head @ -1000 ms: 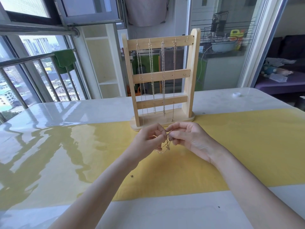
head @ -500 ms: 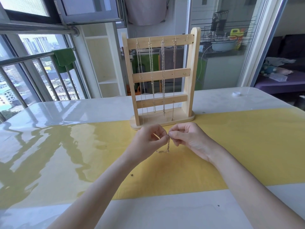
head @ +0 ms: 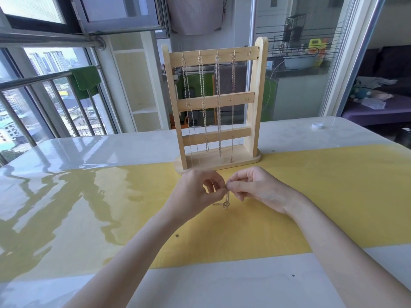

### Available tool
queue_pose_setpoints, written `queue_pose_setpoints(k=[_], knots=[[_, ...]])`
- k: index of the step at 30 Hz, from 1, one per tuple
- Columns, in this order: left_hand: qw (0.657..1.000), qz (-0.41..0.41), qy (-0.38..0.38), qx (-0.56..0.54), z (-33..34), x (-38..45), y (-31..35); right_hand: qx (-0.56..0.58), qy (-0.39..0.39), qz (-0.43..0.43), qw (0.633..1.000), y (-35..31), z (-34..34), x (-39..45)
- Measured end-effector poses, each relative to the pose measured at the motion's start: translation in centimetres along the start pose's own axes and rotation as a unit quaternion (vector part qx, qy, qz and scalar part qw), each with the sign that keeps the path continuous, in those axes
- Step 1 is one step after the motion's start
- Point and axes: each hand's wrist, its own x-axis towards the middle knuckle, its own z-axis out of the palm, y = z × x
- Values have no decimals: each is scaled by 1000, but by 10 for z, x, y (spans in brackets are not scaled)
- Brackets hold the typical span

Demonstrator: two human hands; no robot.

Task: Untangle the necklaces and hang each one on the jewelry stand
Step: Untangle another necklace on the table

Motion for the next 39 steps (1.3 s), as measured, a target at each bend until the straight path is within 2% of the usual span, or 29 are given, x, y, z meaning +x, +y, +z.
queue_pose_setpoints(k=[3,6,8,14,20,29,34,39], knots=[[991,-63,-60,-103,-3,0,2,-17,-40,12,999,-3,-5,-1],[972,-117,-133,-153,-5,-1,3,-32,-99,33,994,-5,-8,-3],[963,-140,-150,-174,-4,-2,3,-43,-126,42,990,-6,-7,-4],[963,-172,-101,-182,6,-3,5,-38,-121,49,991,-7,-4,-3],[982,-131,-43,-131,18,-4,3,-1,-99,52,994,-2,-3,-1],[970,-146,23,-192,15,-3,4,50,-93,5,994,0,-2,-1],[967,-144,22,-211,16,-1,1,40,-68,-11,997,1,-1,0],[975,-84,13,-207,13,0,-5,27,-63,6,998,3,0,-1]])
